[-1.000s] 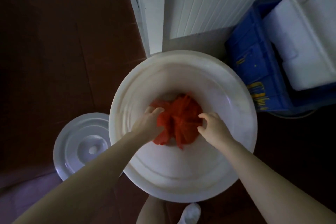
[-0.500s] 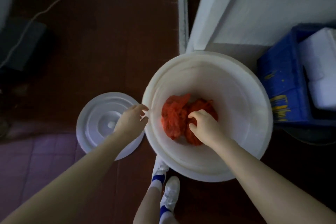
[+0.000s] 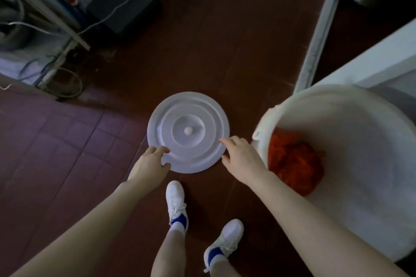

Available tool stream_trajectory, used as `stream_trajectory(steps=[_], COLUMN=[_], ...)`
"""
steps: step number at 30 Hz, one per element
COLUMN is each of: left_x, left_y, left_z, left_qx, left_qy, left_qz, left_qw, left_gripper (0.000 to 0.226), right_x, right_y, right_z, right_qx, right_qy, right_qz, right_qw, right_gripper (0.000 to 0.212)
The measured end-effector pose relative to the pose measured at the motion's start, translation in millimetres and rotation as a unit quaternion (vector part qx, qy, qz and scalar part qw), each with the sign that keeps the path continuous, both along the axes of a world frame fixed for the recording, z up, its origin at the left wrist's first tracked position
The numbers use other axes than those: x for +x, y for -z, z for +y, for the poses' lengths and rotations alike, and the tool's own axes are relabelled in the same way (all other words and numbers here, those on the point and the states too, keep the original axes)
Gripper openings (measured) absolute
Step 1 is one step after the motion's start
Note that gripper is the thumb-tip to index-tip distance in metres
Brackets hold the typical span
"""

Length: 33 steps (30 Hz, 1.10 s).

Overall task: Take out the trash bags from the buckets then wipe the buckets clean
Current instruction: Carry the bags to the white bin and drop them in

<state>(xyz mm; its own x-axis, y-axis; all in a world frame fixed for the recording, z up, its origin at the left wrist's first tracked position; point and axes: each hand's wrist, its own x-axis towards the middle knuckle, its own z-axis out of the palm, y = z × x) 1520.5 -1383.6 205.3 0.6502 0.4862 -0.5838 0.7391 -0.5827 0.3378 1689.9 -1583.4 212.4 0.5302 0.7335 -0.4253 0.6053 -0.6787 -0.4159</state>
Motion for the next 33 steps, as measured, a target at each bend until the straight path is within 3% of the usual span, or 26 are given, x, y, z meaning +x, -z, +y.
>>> stream_trajectory(steps=[11, 18, 25, 29, 33], left_x=[-6.8, 14.3, 19.4, 13.9, 1.9], left_y=[90.1, 235.7, 419.8, 480.4, 499.4], left_z=[93.6, 104.3, 118.1, 125.3, 128.0], left_qx=[-0.009, -0.031, -0.026, -0.023, -0.024], left_qy=[-0.007, -0.072, -0.058, -0.034, -0.050], left_qz=[0.046, 0.016, 0.029, 0.031, 0.036], left_qw=[0.999, 0.997, 0.998, 0.999, 0.998], left_gripper=[0.045, 0.050, 0.056, 0.059, 0.059], right_x=[-7.6, 20.4, 34.9, 31.1, 22.0], right_y=[116.6, 268.6, 458.5, 521.0, 537.7], right_z=[123.7, 173.0, 216.3, 225.4, 230.6], right_qx=[-0.080, -0.120, -0.112, -0.115, -0.112], right_qy=[-0.044, -0.089, -0.137, -0.164, -0.175], right_qz=[0.027, 0.039, 0.008, -0.017, -0.070], right_qw=[0.995, 0.988, 0.984, 0.980, 0.976], right_gripper=[0.050, 0.055, 0.053, 0.043, 0.029])
